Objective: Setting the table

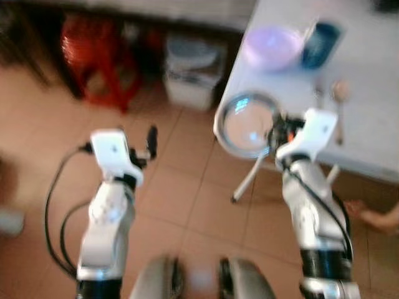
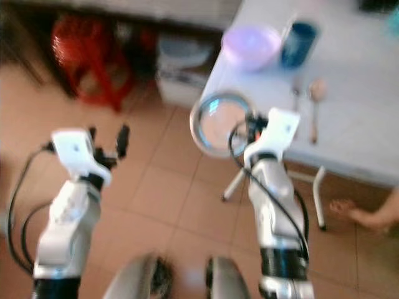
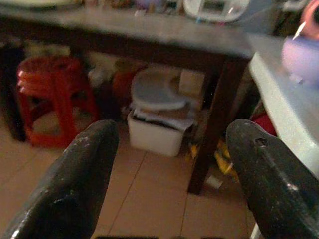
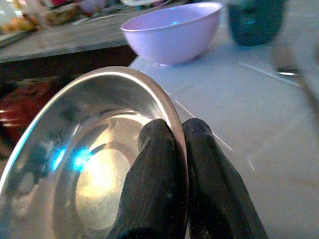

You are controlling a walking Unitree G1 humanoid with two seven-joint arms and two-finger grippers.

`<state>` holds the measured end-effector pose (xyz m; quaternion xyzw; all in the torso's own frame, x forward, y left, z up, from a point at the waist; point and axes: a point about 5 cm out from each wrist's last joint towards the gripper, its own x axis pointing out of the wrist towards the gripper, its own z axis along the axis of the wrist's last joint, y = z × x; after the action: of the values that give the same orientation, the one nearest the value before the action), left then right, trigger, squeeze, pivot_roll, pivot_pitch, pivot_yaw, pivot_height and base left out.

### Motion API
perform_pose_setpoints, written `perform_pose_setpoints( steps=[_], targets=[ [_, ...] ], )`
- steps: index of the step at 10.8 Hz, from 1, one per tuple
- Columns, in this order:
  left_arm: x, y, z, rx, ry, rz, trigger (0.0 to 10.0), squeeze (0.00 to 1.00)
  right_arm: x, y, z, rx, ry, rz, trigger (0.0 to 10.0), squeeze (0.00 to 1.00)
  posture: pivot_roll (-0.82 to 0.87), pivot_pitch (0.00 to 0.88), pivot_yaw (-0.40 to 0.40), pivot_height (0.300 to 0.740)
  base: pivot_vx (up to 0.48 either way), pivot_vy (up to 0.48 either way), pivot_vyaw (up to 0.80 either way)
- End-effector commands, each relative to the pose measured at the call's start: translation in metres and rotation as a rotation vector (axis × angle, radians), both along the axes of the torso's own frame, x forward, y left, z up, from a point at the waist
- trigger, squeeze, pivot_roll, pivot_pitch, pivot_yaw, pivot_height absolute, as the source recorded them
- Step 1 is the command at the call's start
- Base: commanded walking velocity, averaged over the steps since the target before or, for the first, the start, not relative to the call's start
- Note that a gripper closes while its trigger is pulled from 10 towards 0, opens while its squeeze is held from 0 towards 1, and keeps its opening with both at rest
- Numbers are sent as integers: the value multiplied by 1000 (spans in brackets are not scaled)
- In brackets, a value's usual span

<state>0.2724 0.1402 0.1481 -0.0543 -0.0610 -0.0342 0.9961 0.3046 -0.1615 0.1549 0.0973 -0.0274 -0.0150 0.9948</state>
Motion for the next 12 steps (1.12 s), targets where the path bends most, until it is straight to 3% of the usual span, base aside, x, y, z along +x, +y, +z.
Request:
perform_pose_setpoints(
  steps=[1, 4, 8, 12],
  targets=[
    [-3, 8, -7, 29, 14, 21, 10000, 0, -2, -3, -9, -23, 29, -19, 0, 0, -22, 154, 18, 740, 390, 277, 0],
    [-6, 2, -19, 15, 43, -4, 10000, 0, -10, -1, -13, -86, -10, 0, 0, 0, -26, 144, 15, 740, 446, 0, 0],
    [8, -2, -4, 11, -28, -32, 10000, 0, -4, 9, 2, -107, -83, 34, 0, 0, -37, 138, 18, 740, 458, 0, 0],
    [8, -1, -7, 8, -27, -32, 10000, 0, -5, 10, 0, -102, -81, 38, 0, 0, -35, 141, 17, 740, 420, 139, 0]
  ],
)
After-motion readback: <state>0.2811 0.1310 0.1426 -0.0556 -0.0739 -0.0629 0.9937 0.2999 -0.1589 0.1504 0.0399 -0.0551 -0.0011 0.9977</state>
